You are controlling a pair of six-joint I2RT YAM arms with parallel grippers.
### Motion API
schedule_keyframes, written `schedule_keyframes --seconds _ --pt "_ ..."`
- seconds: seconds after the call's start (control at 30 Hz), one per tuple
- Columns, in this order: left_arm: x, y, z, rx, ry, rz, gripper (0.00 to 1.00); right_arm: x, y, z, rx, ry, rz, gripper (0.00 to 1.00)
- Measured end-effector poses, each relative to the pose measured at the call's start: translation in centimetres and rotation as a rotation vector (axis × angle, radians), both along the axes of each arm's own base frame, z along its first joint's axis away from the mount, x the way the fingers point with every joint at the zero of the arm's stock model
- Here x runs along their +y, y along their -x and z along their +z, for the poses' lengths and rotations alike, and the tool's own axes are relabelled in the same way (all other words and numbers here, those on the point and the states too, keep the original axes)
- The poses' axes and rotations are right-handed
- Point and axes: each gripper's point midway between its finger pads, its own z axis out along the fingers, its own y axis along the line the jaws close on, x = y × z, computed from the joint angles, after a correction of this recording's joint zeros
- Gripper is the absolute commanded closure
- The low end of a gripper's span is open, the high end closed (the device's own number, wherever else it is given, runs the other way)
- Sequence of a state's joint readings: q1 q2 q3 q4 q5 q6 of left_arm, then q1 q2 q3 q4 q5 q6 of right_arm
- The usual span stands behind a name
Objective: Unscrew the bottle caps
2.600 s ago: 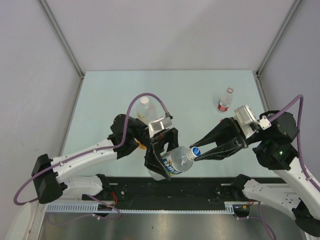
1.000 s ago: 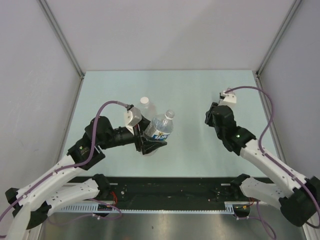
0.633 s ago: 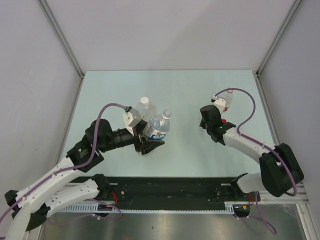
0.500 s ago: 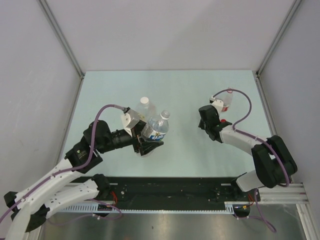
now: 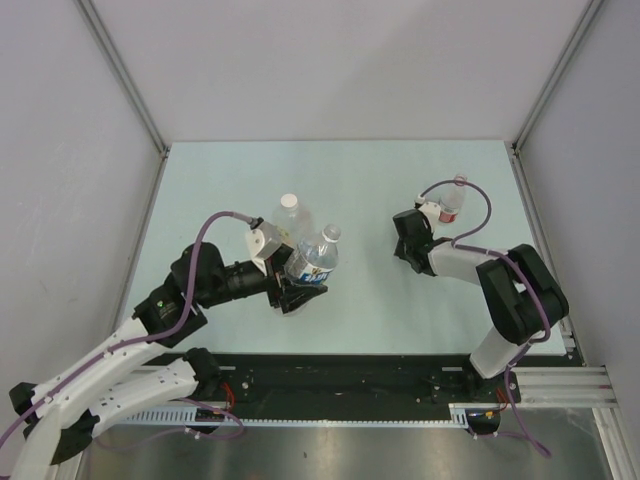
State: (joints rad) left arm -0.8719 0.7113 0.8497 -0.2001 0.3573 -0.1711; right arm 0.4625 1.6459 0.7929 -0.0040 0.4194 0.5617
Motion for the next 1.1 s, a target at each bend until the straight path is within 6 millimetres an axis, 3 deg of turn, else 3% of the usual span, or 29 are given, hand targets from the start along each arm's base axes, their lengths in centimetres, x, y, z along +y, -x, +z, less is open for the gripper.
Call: schedule_keyframes --seconds 0.3,0.43,0.73,1.0,1.1 --pt "-0.1 -0.1 -0.4 0.004 -0.005 0.000 0.99 0.4 -2.6 -0.1 -0.010 -0.001 -0.016 0.98" --pt "-0.1 -0.1 -0.8 0.006 -0.014 0.000 0.99 0.6 -3.4 0.0 -0.014 0.000 -0.013 0.73" --pt "-0.1 -0.1 -1.0 0.006 -0.017 -0.001 0.98 0.6 -3.1 -0.3 0.006 -0.002 -0.002 0.51" --pt "-0.2 -0.3 -1.5 0.013 -0.025 0.003 0.98 0.4 -1.7 0.0 0.053 0.007 0.009 0.45" --pt "-0.2 -0.5 -1.5 0.012 -0.025 0.013 0.98 0.5 -0.7 1.6 0.054 -0.007 0.019 0.43"
